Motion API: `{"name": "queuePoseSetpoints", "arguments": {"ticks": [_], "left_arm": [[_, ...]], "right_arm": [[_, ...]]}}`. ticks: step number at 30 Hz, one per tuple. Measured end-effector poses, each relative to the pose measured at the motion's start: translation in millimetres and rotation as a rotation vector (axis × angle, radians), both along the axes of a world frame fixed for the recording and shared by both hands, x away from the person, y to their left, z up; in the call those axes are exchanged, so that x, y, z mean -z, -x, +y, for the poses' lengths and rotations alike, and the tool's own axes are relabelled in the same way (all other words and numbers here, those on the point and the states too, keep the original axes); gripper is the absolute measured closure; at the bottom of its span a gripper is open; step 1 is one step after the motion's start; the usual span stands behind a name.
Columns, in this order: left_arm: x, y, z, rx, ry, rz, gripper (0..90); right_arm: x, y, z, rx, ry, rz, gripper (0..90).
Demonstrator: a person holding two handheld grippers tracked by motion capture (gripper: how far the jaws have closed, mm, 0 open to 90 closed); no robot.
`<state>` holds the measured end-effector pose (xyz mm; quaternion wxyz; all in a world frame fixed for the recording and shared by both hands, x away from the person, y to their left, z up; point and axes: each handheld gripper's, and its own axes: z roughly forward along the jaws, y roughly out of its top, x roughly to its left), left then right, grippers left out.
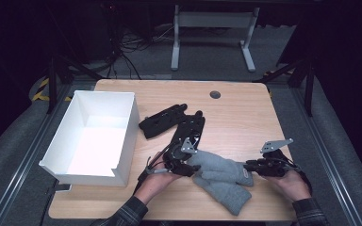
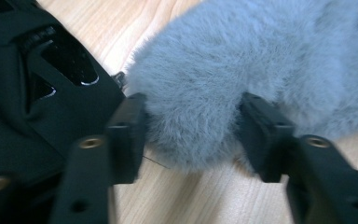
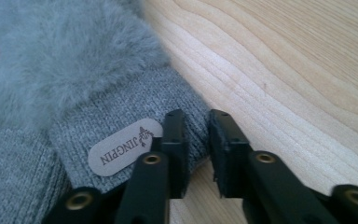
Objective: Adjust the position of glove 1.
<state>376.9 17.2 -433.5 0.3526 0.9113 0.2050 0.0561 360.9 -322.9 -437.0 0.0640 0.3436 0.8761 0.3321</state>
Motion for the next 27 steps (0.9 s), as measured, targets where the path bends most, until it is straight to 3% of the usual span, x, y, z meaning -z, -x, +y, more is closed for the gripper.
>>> {"name": "queuePoseSetpoints", "arguments": {"ticks": [3,6,21,27], "left_arm": [[1.6,0.4,-2.2,-0.001,-0.003,-0.002,68.4],[-2.2,0.8,-3.0,-0.008,-0.003,-0.006,76.7],[-33.6,-9.2,8.3,-0.011,0.065,0.059,78.2],[-44.2,-14.2,7.9,0.02,0.067,0.099,78.1]], "right_arm": [[-0.7,0.8,0.4,-0.005,0.008,-0.007,84.7],[-3.8,2.2,0.4,-0.008,0.015,-0.012,85.7],[-52.4,31.0,-2.2,-0.077,-0.05,-0.069,86.7],[-64.6,58.0,4.4,-0.127,-0.071,-0.065,86.7]]}}
